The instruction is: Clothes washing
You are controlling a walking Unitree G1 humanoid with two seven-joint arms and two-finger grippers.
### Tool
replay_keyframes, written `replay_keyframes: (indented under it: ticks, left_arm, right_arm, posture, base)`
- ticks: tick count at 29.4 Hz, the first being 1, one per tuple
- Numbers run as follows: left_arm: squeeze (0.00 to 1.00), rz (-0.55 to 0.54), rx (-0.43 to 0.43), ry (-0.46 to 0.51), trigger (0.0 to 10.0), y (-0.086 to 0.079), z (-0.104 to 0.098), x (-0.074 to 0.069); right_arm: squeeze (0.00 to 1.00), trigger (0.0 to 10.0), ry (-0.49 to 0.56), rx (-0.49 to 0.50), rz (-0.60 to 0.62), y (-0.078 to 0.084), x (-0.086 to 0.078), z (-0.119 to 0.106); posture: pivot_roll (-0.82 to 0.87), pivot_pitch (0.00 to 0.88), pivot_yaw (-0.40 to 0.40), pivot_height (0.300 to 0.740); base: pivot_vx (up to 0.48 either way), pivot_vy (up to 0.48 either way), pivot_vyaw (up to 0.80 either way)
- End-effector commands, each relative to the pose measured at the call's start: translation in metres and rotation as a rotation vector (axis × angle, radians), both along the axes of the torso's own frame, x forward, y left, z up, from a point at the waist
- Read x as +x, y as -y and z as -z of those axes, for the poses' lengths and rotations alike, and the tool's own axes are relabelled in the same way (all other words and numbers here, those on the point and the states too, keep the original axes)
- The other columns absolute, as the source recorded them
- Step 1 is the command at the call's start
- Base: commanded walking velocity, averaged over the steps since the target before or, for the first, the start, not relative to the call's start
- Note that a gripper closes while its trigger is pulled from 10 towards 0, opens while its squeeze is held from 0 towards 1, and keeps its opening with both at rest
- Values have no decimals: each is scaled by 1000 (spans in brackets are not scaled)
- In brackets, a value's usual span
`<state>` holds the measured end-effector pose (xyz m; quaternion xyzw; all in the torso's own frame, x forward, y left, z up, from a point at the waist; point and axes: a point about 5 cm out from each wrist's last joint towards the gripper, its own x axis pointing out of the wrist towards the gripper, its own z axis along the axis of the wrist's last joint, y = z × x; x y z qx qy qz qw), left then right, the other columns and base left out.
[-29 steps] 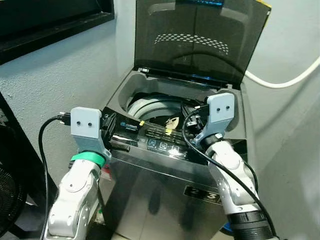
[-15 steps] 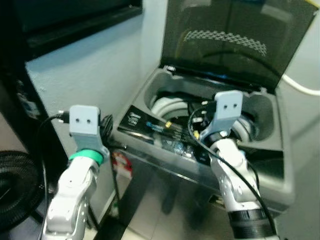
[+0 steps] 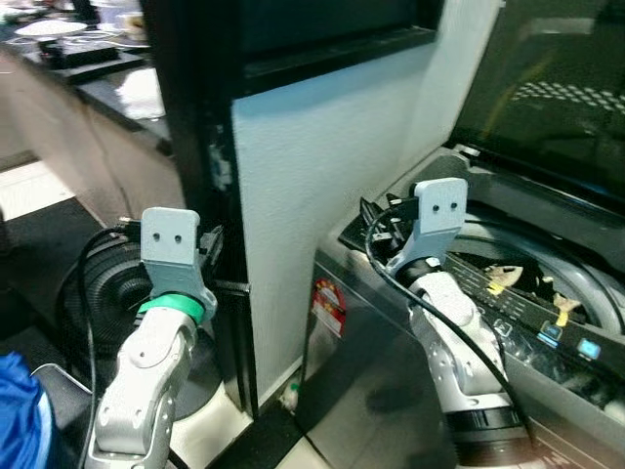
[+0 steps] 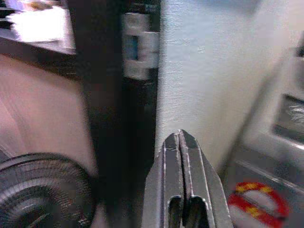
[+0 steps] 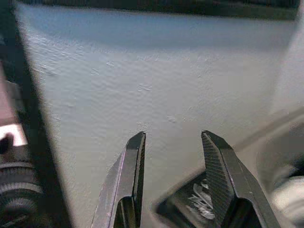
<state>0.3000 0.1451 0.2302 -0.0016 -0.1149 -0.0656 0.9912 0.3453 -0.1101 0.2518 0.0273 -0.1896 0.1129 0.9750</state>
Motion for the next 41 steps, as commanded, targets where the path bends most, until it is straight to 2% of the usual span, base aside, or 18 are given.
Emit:
replay_keyframes:
  ticks: [1,16,17,19,37,41]
  left_arm:
    - [0,12,-8,-18,10000,1,3,-1]
    - [0,42,-14,-25,10000,4,4,-3]
    - [0,-30,-53,-27,10000,-4,6,-1]
    - [0,-61,-54,-52,10000,-9,10,0]
    - [0,-37,-44,-47,10000,-5,10,-1]
    - [0,-17,-50,-44,10000,-3,10,-2]
  right_arm:
    - [0,10000,-16,-5,1,1,-1,4]
    - [0,10000,-23,-15,1,1,-2,4]
    - [0,10000,-25,-15,1,0,-2,5]
    - [0,10000,-26,-14,0,0,-2,5]
    - [0,10000,-33,-4,22,3,-3,9]
    - [0,10000,-36,50,24,6,-4,10]
  posture:
    - [-29,33,0,740]
    - [-28,36,-2,740]
    - [-28,36,-1,740]
    - [-28,36,-1,740]
    - [-25,22,-1,740]
    - [-22,13,-5,740]
  base:
    - [0,0,800]
    - [0,0,800]
    - [0,0,800]
    - [0,0,800]
    - [0,0,800]
    - [0,339,0]
